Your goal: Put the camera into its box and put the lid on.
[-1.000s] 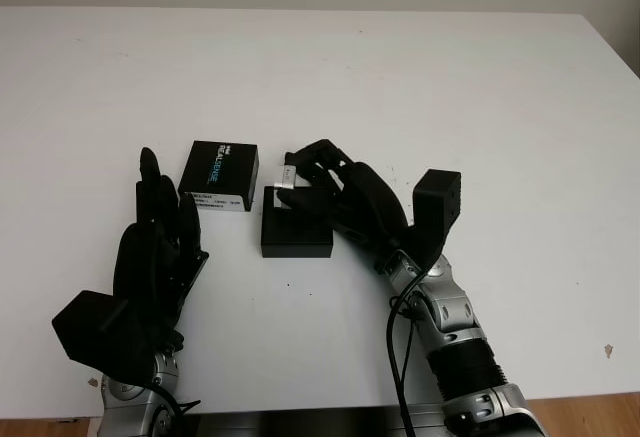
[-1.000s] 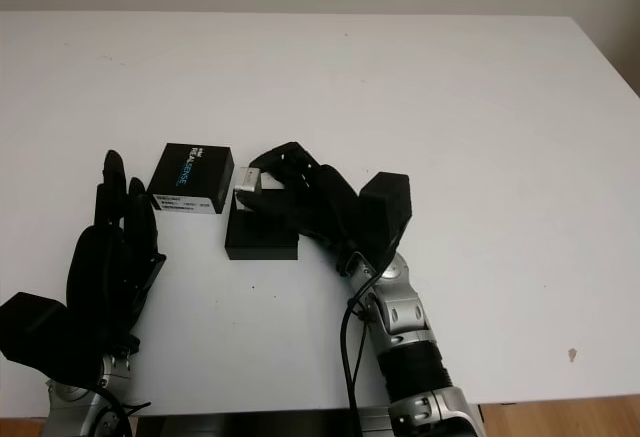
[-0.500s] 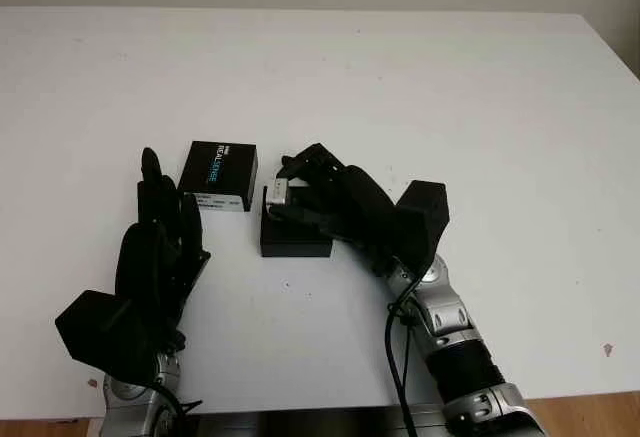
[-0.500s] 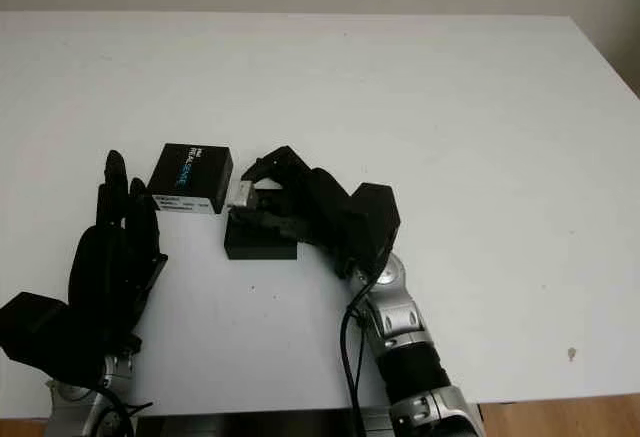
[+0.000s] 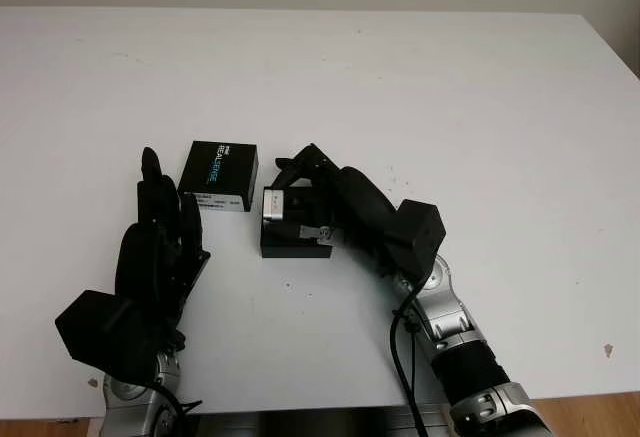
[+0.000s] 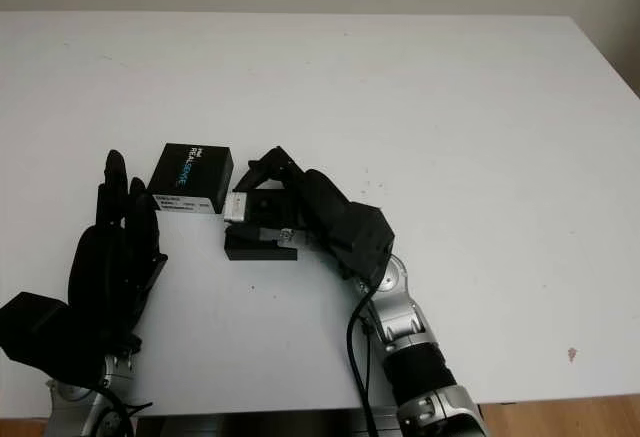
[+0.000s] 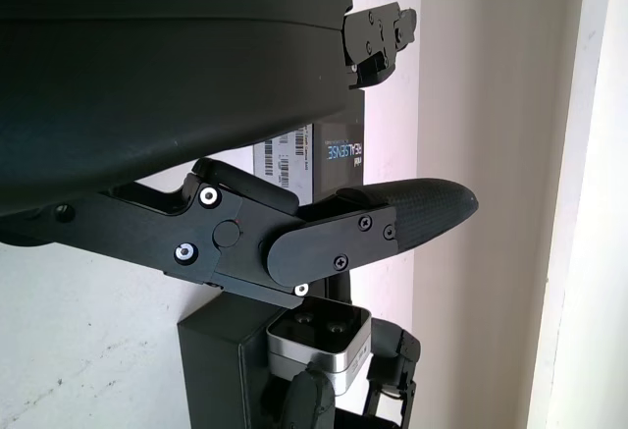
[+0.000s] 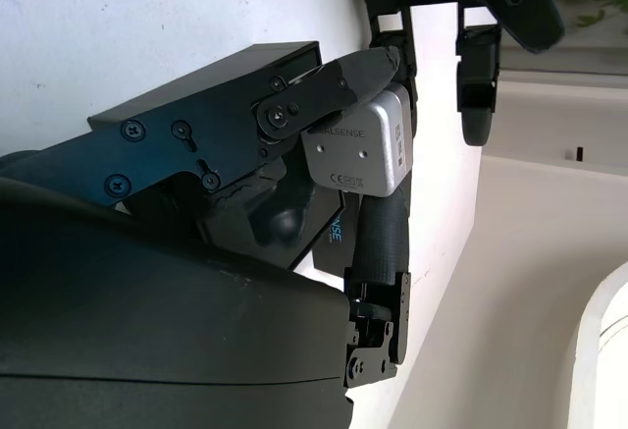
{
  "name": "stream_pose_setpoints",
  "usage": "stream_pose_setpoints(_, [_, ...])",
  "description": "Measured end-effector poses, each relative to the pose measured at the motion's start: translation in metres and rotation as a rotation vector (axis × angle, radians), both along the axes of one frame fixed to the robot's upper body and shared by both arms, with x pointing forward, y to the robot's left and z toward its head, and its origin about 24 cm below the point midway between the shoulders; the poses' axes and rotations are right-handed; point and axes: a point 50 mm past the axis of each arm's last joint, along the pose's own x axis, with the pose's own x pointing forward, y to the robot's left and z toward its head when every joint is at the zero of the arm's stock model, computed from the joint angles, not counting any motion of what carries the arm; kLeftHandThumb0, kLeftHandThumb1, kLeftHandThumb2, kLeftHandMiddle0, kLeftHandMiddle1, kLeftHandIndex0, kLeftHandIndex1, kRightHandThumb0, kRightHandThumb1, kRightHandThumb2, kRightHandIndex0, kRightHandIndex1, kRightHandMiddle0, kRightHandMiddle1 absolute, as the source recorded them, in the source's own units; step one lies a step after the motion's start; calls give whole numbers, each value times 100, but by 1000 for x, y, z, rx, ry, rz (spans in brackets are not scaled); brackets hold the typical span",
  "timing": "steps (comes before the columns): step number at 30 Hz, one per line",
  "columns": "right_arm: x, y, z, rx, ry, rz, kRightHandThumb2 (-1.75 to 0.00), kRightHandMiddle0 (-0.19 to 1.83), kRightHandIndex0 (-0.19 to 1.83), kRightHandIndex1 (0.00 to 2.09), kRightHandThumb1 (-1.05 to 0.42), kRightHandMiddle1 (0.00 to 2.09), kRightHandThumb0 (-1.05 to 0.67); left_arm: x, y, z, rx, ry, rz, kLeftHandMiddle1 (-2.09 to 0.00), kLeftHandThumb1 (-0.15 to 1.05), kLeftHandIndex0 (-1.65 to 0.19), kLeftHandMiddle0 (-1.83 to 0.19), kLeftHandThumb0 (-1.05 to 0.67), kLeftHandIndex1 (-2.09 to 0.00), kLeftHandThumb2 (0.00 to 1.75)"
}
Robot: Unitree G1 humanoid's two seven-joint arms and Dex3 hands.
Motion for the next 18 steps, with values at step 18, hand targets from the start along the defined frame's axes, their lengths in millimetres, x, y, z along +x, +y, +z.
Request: stream_pose_setpoints(18, [-20,-13,23,-93,-159,-74,-12,-19,-18,31,-105,118,-54,-1,3,1,2,-2,-3,-3,105,19,19,-66,-3,64])
